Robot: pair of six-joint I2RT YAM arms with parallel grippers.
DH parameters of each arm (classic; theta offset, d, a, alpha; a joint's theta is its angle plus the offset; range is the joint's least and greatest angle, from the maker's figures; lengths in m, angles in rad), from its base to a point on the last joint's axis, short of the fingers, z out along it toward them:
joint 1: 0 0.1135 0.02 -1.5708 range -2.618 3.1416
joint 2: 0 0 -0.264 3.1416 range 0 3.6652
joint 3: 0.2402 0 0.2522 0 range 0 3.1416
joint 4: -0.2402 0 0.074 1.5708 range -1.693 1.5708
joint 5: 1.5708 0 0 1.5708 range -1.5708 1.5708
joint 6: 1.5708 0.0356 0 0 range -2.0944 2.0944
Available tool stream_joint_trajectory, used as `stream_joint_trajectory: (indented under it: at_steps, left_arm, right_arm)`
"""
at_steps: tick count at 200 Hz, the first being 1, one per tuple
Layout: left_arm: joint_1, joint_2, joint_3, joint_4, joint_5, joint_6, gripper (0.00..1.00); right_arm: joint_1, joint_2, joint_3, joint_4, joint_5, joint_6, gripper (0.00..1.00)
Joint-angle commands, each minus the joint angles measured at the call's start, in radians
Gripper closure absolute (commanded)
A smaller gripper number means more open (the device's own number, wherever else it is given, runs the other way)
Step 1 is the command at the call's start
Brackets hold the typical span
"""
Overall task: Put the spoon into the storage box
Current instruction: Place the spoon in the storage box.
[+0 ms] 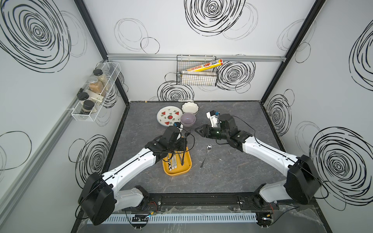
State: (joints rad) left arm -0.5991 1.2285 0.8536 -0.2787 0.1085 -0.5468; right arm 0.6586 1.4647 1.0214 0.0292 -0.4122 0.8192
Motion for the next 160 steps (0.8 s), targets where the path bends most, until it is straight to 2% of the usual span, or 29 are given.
stream_joint_trajectory:
  at_steps: [1, 88, 132, 160]
  left_arm:
    - [0.003, 0.002, -0.014, 0.070, -0.004, 0.019, 1.00]
    - [0.002, 0.013, -0.022, 0.086, 0.013, 0.025, 1.00]
    - [0.002, 0.008, -0.025, 0.082, 0.017, 0.027, 1.00]
    - [0.002, 0.008, -0.028, 0.082, 0.019, 0.027, 1.00]
  right_arm:
    - [0.024, 0.042, 0.040, 0.029, -0.029, 0.091, 0.49]
    - [0.059, 0.210, 0.138, 0.086, -0.098, 0.181, 0.51]
    - [0.059, 0.263, 0.179, 0.073, -0.083, 0.194, 0.60]
    - [0.060, 0.282, 0.185, 0.086, -0.089, 0.209, 0.73]
